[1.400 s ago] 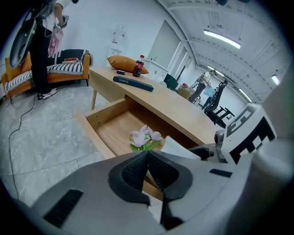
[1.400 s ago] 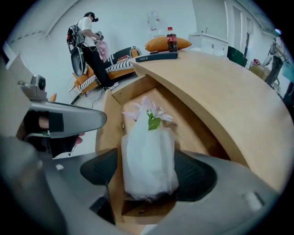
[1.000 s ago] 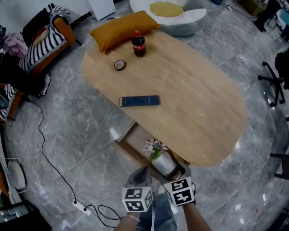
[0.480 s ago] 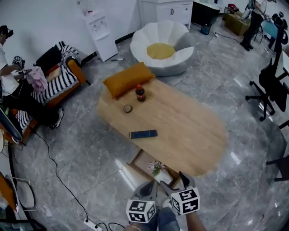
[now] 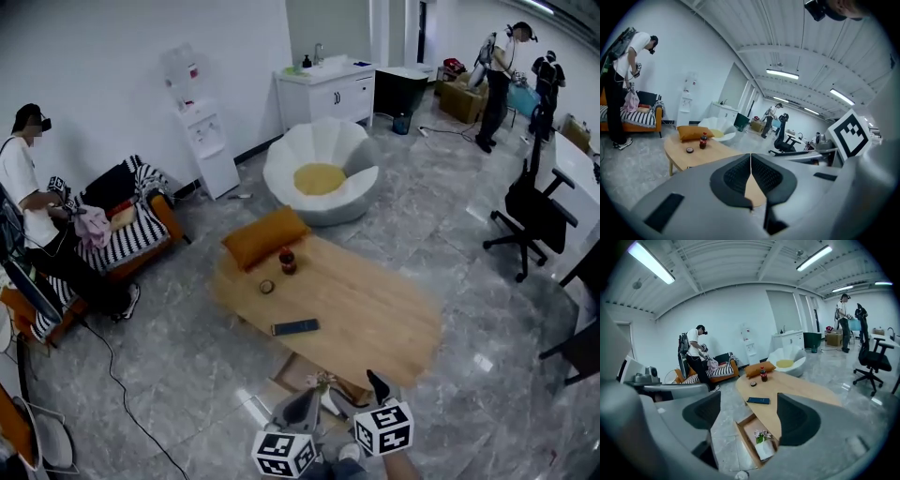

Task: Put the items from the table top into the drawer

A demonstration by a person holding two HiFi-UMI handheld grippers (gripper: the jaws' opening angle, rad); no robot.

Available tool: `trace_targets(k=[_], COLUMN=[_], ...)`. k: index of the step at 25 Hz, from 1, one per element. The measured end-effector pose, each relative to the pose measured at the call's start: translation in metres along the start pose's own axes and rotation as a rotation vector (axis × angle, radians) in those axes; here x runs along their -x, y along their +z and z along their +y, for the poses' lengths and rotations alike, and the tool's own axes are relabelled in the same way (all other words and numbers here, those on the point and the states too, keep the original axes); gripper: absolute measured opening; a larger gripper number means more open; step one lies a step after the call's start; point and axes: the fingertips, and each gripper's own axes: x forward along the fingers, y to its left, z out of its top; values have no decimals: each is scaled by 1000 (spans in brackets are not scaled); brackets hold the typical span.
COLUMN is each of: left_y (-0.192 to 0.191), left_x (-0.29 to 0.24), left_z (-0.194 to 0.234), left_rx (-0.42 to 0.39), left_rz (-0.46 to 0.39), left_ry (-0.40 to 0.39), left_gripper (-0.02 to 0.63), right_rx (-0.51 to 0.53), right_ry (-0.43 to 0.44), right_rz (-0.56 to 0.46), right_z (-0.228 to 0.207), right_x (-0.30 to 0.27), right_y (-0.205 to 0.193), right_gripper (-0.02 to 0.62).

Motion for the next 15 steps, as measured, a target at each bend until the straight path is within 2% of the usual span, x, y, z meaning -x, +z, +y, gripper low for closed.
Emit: trace_targets(k=[3, 6, 9, 15], left_y=[17, 30, 48, 66], left_x=[18, 33, 47, 71], left_z=[-10, -26, -46, -65], left_rx=[7, 12, -22, -85], left_rz=[-32, -65, -99, -151], left_ry=[-1, -40, -120, -155], left_gripper=[11, 11, 11, 11], right_rx=[-18, 29, 88, 107], right_ry=[-12, -40, -59, -49], right_rz=[-28, -63, -105, -178], right_z=[9, 21, 38, 65], right_x=[22, 44, 57, 80], right_y=[12, 26, 41, 56], right_gripper=[356, 310, 272, 200])
